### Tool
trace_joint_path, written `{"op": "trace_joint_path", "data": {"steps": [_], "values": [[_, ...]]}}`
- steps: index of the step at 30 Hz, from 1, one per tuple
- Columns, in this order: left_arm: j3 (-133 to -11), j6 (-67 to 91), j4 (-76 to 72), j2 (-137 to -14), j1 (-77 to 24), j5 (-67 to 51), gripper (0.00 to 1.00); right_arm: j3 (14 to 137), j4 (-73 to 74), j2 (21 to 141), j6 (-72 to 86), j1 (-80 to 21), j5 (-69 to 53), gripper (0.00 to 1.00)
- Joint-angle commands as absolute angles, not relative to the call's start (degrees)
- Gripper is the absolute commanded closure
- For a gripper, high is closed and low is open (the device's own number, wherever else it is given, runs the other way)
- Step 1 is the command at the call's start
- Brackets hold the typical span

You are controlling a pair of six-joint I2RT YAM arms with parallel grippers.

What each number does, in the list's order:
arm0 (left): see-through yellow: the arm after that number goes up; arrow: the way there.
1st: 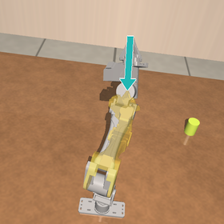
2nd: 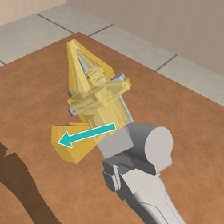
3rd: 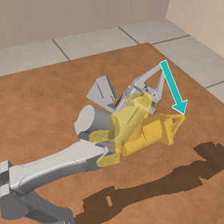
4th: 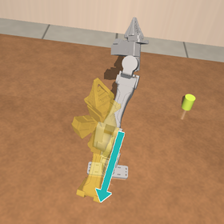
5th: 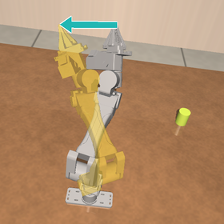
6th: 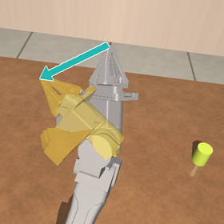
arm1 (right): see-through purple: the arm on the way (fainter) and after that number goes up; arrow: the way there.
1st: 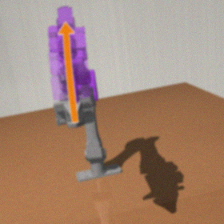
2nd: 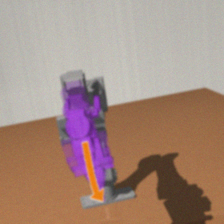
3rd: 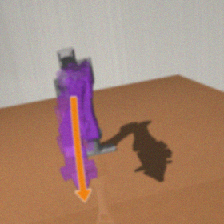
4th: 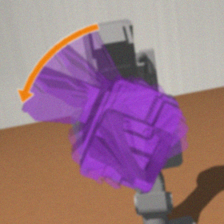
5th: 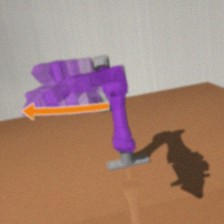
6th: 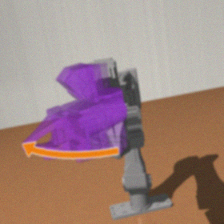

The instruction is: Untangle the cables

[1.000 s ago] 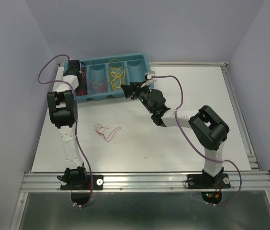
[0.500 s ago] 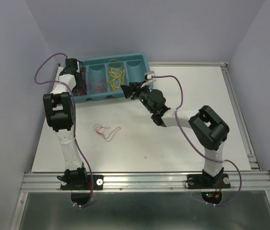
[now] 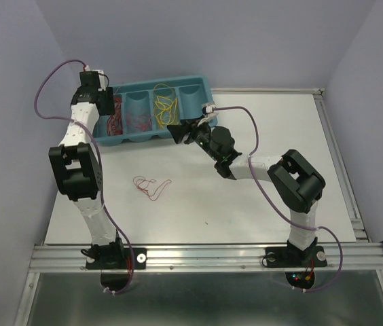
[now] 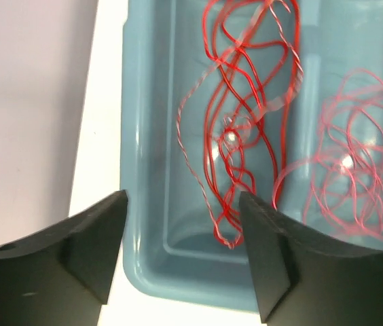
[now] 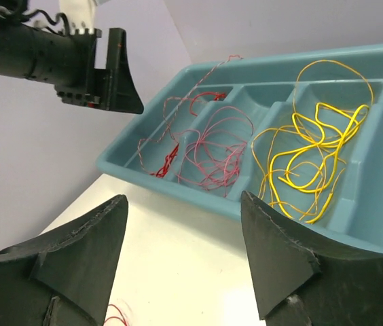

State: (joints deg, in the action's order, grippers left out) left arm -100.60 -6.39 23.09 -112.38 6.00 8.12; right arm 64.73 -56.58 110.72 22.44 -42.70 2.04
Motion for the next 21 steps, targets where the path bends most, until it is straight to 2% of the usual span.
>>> {"op": "trace_joint_path", "data": {"steps": [1, 3, 5, 9, 14, 16, 21], "values": [[-96.87, -9.57, 24.78, -103.29, 5.63, 3.7, 0.19, 63.9, -56.87, 107.76, 21.62, -42.19, 0.35, 0.27], [-92.58, -13.87, 26.44, -98.21, 4.06, 0.9, 0.06, 62.33, -55.82, 105.31, 20.4, -42.1, 0.35, 0.25], [-86.09, -19.38, 27.24, -92.06, 2.38, -1.48, 0.01, 61.0, -54.32, 103.28, 18.99, -41.84, 0.53, 0.23], [-75.98, -27.74, 28.82, -82.37, -4.82, -2.82, 0.01, 58.8, -49.85, 97.23, 17.14, -41.14, 0.26, 0.17], [-60.76, -42.69, 25.77, -67.72, -19.83, -6.23, 0.01, 55.38, -46.76, 91.43, 15.91, -40.69, 3.85, 0.16], [-55.05, -47.52, 24.53, -64.53, -21.7, -8.51, 0.01, 52.57, -46.67, 89.22, 16.0, -40.43, 5.53, 0.15], [-51.51, -53.52, 30.05, -63.01, -23.29, -13.62, 0.01, 46.68, -46.58, 79.13, 16.17, -39.82, 10.45, 0.13]]}}
